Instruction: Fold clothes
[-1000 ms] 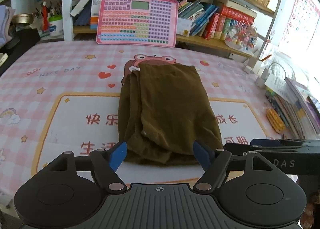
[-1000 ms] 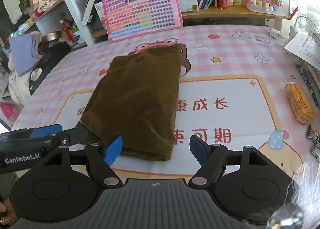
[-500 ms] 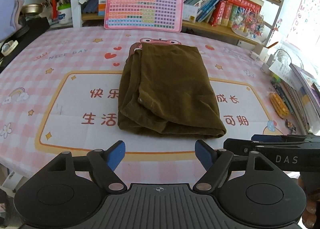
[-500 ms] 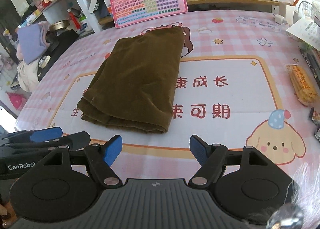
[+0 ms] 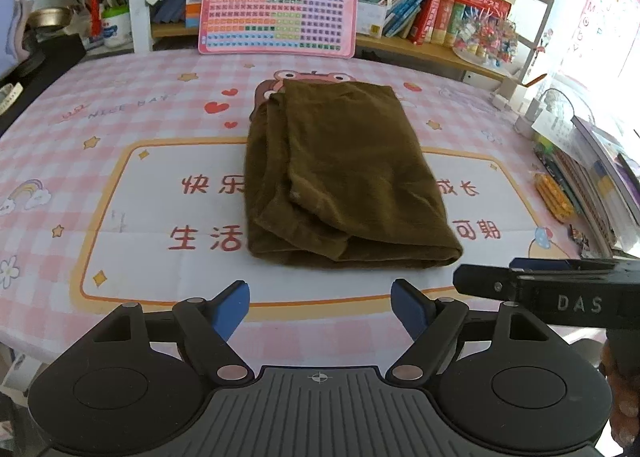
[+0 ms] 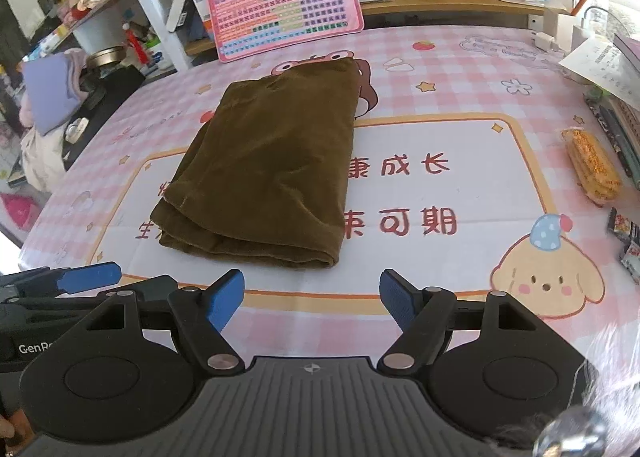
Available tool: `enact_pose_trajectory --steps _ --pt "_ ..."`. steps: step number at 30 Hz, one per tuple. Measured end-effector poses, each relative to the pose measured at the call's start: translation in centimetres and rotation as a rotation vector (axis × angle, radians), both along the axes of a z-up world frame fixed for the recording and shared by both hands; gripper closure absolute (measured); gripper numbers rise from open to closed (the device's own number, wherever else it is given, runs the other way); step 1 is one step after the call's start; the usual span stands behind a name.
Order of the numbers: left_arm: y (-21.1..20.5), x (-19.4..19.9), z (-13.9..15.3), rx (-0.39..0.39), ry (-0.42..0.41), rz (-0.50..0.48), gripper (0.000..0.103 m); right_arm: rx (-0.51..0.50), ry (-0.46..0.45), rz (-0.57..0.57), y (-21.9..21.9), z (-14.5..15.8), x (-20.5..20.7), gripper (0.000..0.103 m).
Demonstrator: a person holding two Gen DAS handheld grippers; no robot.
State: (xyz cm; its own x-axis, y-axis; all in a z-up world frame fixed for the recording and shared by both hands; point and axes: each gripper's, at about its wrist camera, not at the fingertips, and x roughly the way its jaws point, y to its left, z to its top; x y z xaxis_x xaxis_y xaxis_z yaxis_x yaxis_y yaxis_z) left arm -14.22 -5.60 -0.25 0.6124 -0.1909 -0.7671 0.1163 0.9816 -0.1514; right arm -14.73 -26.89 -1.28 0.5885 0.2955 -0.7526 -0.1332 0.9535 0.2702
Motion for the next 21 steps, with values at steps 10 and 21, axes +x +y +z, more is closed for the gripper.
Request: enact_pose_trajectory --steps 10,21 --pt "4.7 1.3 -0.6 -0.038 0.008 -0.099 0.022 -0.031 0.019 -0.104 4.5 -0.1 -0.6 0.029" --pt "8.7 3.4 -0.4 -0.146 -0.006 -0.164 0.019 -0.049 -0.01 -0.217 7.6 0.7 -0.9 0.029"
